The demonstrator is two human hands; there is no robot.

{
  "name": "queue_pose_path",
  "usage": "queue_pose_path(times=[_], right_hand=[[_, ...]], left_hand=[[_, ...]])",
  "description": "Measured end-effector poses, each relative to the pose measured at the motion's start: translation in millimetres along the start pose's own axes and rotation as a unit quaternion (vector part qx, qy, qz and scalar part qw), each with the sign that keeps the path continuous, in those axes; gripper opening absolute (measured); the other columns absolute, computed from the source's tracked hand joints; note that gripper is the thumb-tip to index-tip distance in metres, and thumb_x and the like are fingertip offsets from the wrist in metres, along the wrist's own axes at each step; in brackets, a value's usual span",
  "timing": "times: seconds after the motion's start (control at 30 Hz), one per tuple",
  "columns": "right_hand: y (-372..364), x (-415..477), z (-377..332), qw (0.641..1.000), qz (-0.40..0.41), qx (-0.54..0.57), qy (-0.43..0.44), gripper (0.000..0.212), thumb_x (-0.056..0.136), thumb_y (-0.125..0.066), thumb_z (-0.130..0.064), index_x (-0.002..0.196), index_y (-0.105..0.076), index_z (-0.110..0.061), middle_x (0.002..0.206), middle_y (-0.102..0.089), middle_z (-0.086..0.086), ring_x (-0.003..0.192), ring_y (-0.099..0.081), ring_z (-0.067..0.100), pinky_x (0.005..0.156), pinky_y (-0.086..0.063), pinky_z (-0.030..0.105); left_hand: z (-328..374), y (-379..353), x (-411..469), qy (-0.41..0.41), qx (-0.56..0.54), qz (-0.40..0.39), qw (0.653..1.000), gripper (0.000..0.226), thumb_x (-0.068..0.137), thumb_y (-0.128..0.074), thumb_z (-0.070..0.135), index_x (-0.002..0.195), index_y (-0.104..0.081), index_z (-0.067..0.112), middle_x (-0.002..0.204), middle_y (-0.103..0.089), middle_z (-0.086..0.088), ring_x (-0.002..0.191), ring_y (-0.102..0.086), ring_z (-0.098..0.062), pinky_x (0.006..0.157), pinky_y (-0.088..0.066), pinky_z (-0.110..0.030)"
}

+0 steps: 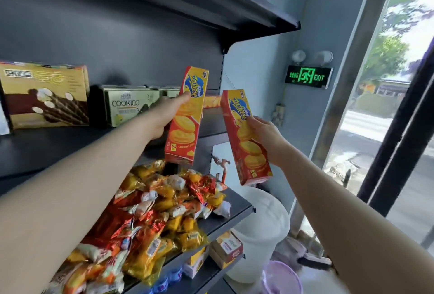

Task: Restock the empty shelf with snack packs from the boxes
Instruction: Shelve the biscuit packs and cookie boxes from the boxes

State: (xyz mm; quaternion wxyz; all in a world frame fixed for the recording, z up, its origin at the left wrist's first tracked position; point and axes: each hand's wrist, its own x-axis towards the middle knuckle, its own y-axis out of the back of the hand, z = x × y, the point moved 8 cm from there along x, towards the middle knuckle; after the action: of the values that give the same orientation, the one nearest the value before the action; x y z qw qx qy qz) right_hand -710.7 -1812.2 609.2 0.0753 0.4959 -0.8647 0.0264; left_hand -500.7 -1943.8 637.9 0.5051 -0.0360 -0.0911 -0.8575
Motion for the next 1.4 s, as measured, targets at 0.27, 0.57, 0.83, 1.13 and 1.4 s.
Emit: queue_pose_path(times=[0.27,0.57,0.83,1.13,1.4], right_hand=[[15.0,119.7,-8.7,0.995,-0.028,-0.091,0.034,0.035,0.093,-0.066,-0.035,0.12,-0.064,-0.014,0.1,-0.074,0.009,0.08,-0.072,0.024,0.079,-0.061,0.04],[3.7,274.2,-46.8,0.866,-0.151,-0.464,0.111,0.052,0.085,-0.073,-0.045,0.124,-0.061,-0.013,0.113,-0.069,0.014,0.095,-0.066,0.025,0.085,-0.051,0.033],[-57.0,333.2,-4.4,0.686,-0.255,-0.627,0.266,0.044,0.092,-0.064,-0.022,0.136,-0.058,-0.022,0.129,-0.062,0.006,0.11,-0.059,0.029,0.09,-0.045,0.03],[-51.0,353.6,-46.1,0.891,-0.24,-0.269,0.276,0.051,0.089,-0.041,0.006,0.125,-0.066,-0.023,0.114,-0.07,0.006,0.104,-0.065,0.022,0.082,-0.049,0.029],[-61.4,314.0,-54.3,0.887,-0.428,-0.077,0.157,0.044,0.095,-0.062,-0.043,0.127,-0.062,-0.013,0.113,-0.074,0.005,0.106,-0.069,0.02,0.093,-0.057,0.034]], left_hand=[[12.3,11.5,71.4,-0.011,0.029,0.047,0.998,0.036,0.093,-0.061,0.049,0.105,-0.068,0.016,0.082,-0.077,-0.001,0.068,-0.074,-0.015,0.061,-0.056,-0.026],[13.1,17.8,119.3,0.033,0.069,0.132,0.988,0.028,0.093,-0.063,0.042,0.099,-0.069,0.015,0.08,-0.077,-0.003,0.062,-0.073,-0.016,0.06,-0.054,-0.027],[8.0,13.6,127.3,0.064,0.065,0.22,0.971,0.029,0.092,-0.066,0.038,0.099,-0.073,0.01,0.087,-0.076,-0.012,0.063,-0.073,-0.021,0.055,-0.059,-0.028],[20.5,-1.6,139.6,0.072,0.147,0.216,0.963,0.031,0.09,-0.068,0.038,0.107,-0.07,0.012,0.095,-0.077,-0.008,0.081,-0.075,-0.023,0.073,-0.059,-0.035],[34.2,-40.8,157.6,0.057,0.232,0.146,0.96,0.03,0.092,-0.066,0.04,0.116,-0.069,0.024,0.103,-0.076,-0.002,0.092,-0.074,-0.022,0.086,-0.058,-0.04]])
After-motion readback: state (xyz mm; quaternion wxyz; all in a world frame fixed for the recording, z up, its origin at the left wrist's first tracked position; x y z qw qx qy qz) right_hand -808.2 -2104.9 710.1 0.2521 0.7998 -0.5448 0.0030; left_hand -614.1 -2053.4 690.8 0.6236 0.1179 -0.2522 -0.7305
